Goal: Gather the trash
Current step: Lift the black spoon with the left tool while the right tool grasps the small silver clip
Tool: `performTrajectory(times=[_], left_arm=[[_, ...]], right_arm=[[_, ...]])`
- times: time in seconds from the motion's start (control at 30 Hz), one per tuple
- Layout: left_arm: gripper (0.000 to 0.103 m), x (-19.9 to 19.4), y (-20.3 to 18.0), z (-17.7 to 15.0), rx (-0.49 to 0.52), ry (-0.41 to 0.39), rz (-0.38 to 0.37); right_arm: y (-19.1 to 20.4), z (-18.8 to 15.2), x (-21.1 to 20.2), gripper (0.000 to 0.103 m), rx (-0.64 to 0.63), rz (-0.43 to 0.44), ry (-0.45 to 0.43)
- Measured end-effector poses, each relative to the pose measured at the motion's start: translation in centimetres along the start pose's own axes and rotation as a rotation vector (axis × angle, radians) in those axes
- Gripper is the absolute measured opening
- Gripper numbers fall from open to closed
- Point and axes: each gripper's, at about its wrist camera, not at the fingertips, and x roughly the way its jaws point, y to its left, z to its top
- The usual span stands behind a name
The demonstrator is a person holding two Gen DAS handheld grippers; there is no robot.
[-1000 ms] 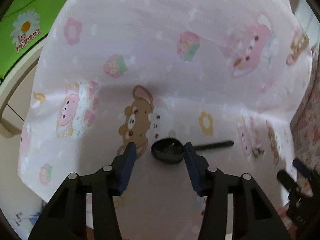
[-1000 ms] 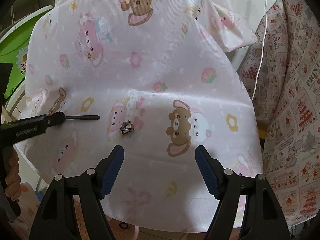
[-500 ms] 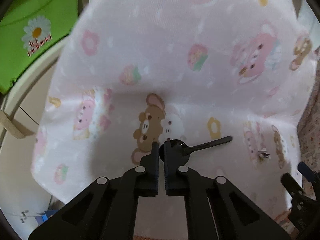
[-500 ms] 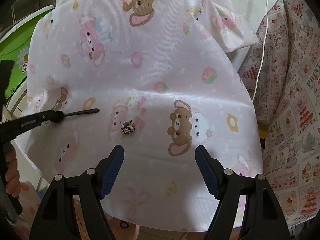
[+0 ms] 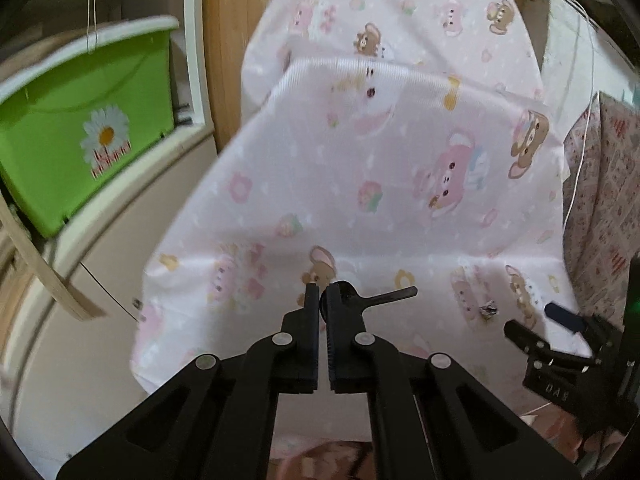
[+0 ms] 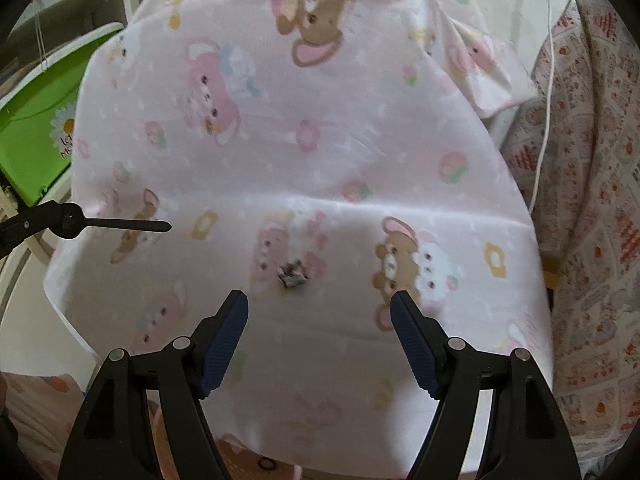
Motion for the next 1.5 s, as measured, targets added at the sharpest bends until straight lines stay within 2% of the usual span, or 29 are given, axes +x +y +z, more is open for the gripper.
performTrajectory(times=[0.1, 0.2, 0.33, 0.4, 0.47, 0.57, 0.63, 0.73, 0.87, 1.0, 1.17, 1.27, 1.33, 1.37, 1.4, 1.43, 1.5], left_arm=[[0.002, -0.4, -0.3, -0.3, 0.058, -0.020, 0.050], [0.002, -0.8, -0.3, -0.5, 0.073, -0.031, 0.052], [0.002, -1.4, -0.2, -0.6, 0.100, -0.069, 0.102], [0.002, -1.4, 0.1, -0.6, 0.097, -0.066, 0.106], [0.002, -1.2, 0.0, -0.7, 0.113, -0.062, 0.126], [0.002, -1.3, 0.1, -0.8, 0.107, -0.060, 0.114], [0.002, -1.5, 0.1, -0.8, 0.110, -0.068, 0.118], [0.002, -1.8, 0.2, -0.8, 0.103, -0.076, 0.116], [0.002, -2.1, 0.5, -0.7, 0.090, -0.077, 0.111], [0.002, -2.6, 0.7, -0.7, 0.087, -0.082, 0.114], [0.002, -3.1, 0.9, -0.8, 0.083, -0.077, 0.107], [0.002, -3.3, 1.2, -0.9, 0.076, -0.077, 0.112], [0.002, -3.3, 1.4, -1.0, 0.065, -0.075, 0.114], [0.002, -3.2, 1.5, -0.9, 0.059, -0.073, 0.114], [0.002, -3.2, 1.7, -0.9, 0.053, -0.070, 0.114], [0.002, -3.2, 1.8, -1.0, 0.050, -0.069, 0.116], [0.002, -3.1, 2.1, -1.0, 0.043, -0.068, 0.121]], right_arm=[[0.9, 0.3, 0.3, 0.075, -0.027, -0.025, -0.009], [1.4, 0.5, 1.3, 0.075, -0.021, -0.014, 0.011], [1.3, 0.7, 2.8, 0.064, -0.008, -0.042, 0.037], [1.3, 0.7, 3.1, 0.059, 0.003, -0.038, 0.042], [1.4, 0.7, 3.4, 0.057, 0.002, -0.028, 0.044], [1.5, 0.6, 3.7, 0.041, -0.002, -0.018, 0.050], [1.6, 0.4, 4.1, 0.035, 0.000, -0.020, 0.066], [1.5, 0.2, 4.2, 0.011, 0.015, -0.021, 0.068], [0.6, 0.3, 3.4, 0.004, 0.071, 0.044, 0.058], [-0.7, 0.7, 1.4, 0.003, 0.121, 0.129, 0.014], [-0.8, 0.8, -0.3, 0.002, 0.075, 0.141, -0.033], [-1.5, 0.6, -0.8, 0.003, 0.067, 0.084, -0.061], [-2.2, 0.6, -0.6, 0.009, 0.086, 0.055, -0.055], [-2.4, 0.5, -0.3, 0.031, 0.095, 0.061, -0.033], [-2.6, 0.6, 0.0, 0.065, 0.105, 0.071, -0.009], [-2.8, 0.6, 0.1, 0.074, 0.120, 0.080, -0.015], [-2.8, 0.5, 0.3, 0.075, 0.123, 0.061, -0.030]])
